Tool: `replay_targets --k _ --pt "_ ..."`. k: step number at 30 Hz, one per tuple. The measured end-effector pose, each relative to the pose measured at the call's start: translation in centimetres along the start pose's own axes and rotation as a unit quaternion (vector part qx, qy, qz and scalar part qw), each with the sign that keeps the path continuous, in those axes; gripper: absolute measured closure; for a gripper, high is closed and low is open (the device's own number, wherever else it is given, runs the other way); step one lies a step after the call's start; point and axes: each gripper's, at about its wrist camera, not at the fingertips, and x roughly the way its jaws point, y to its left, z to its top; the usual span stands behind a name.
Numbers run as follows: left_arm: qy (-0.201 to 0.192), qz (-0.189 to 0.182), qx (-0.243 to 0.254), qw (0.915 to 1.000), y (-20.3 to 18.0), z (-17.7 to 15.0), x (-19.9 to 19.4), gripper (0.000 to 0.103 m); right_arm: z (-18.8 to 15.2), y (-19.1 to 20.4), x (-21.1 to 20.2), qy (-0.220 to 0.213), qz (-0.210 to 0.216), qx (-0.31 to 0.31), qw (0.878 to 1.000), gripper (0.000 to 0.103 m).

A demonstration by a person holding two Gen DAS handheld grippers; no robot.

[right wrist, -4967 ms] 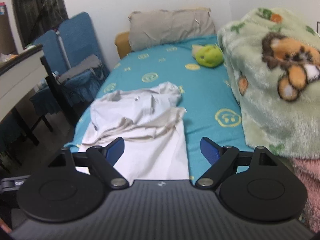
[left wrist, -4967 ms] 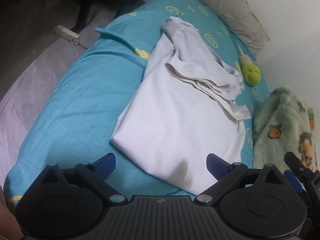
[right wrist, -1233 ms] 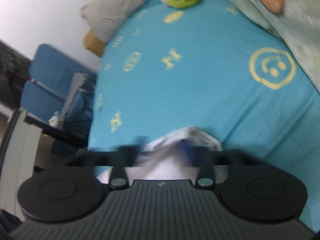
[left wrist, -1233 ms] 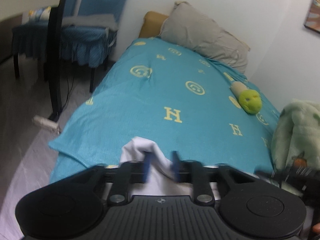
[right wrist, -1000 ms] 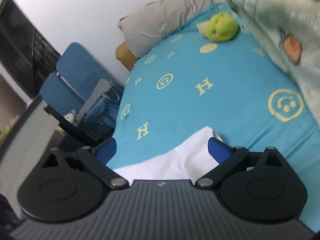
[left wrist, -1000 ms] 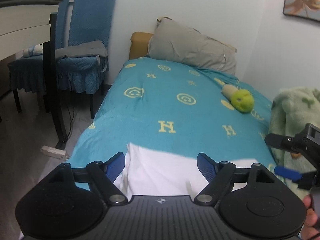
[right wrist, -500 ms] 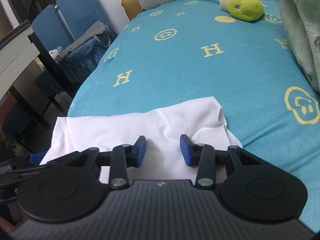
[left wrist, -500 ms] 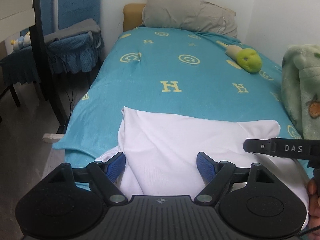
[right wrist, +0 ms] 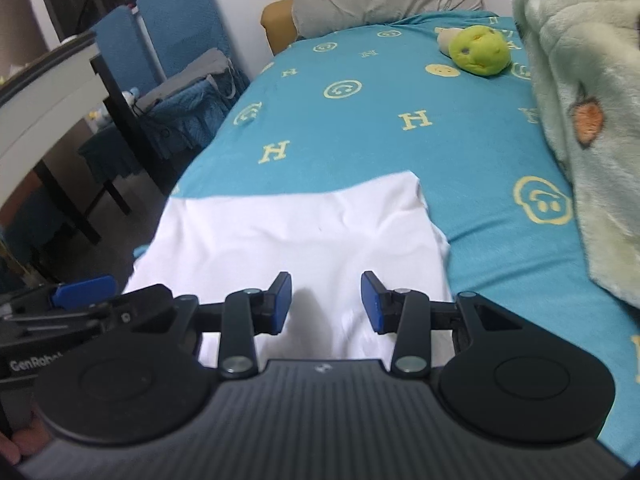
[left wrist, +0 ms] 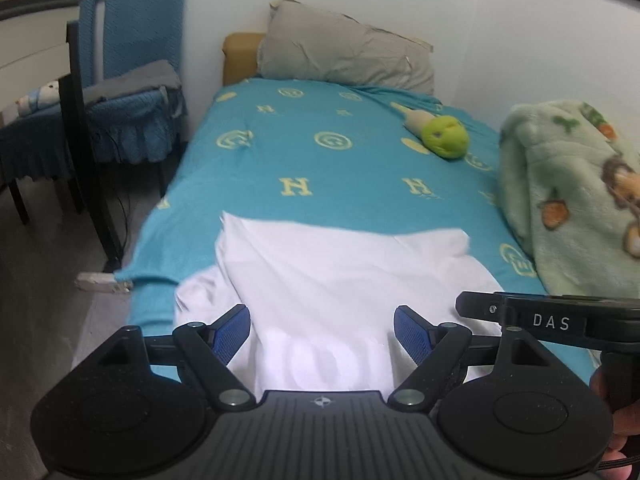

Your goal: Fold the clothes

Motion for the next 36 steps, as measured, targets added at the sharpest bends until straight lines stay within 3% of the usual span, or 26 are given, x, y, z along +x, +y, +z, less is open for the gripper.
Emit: replay_targets --k 4,9,13,15,21,27,29,33,34,36 --pt "0.043 0.012 0.002 0.999 -0.4 -1.2 2.2 0.021 -0.9 -0.5 0.7 0.025 -0.011 0.007 1.0 0.062" --pt "0.052 0.01 -0.027 0.9982 0.4 -1.5 2.4 0.019 -1.9 -0.8 2.6 0.053 -0.016 0.015 0.998 0.062" --pt "0.056 -0.009 -0.077 0.9954 1.2 -1.8 0.7 0.019 -2.1 -0.9 2.6 0.051 -0.014 0.018 0.998 0.062" --pt "0.064 -0.031 -0.121 0.9901 1.7 -2.0 -0.1 0.019 -2.1 -0.9 2.6 0.051 -0.015 0.018 0.998 0.062" --pt "0.091 -0.085 -0.257 0.9584 3.6 -3.6 -1.3 0.017 -2.1 -1.0 2.6 0.052 -0.015 0.021 0.998 0.062" --pt "0.124 -0.104 -0.337 0.9273 5.2 -5.0 1.0 0.018 -2.1 -0.9 2.7 0.052 -0.017 0.022 0.998 0.062" --pt "0.122 -0.103 -0.381 0.9105 6.1 -5.6 2.2 0.018 -2.2 -0.9 2.7 0.051 -0.017 0.023 0.998 0.062" --pt "0.075 -0.106 -0.481 0.8671 9.2 -6.7 3.4 0.025 -2.3 -1.0 2.5 0.049 -0.017 0.027 0.998 0.062" --pt "0.073 -0.109 -0.49 0.8619 9.5 -6.8 3.5 0.029 -2.3 -1.0 2.5 0.049 -0.017 0.028 0.998 0.062" --pt "0.07 -0.108 -0.493 0.8603 9.8 -6.9 3.6 0.036 -2.2 -1.0 2.5 0.05 -0.016 0.03 0.998 0.062"
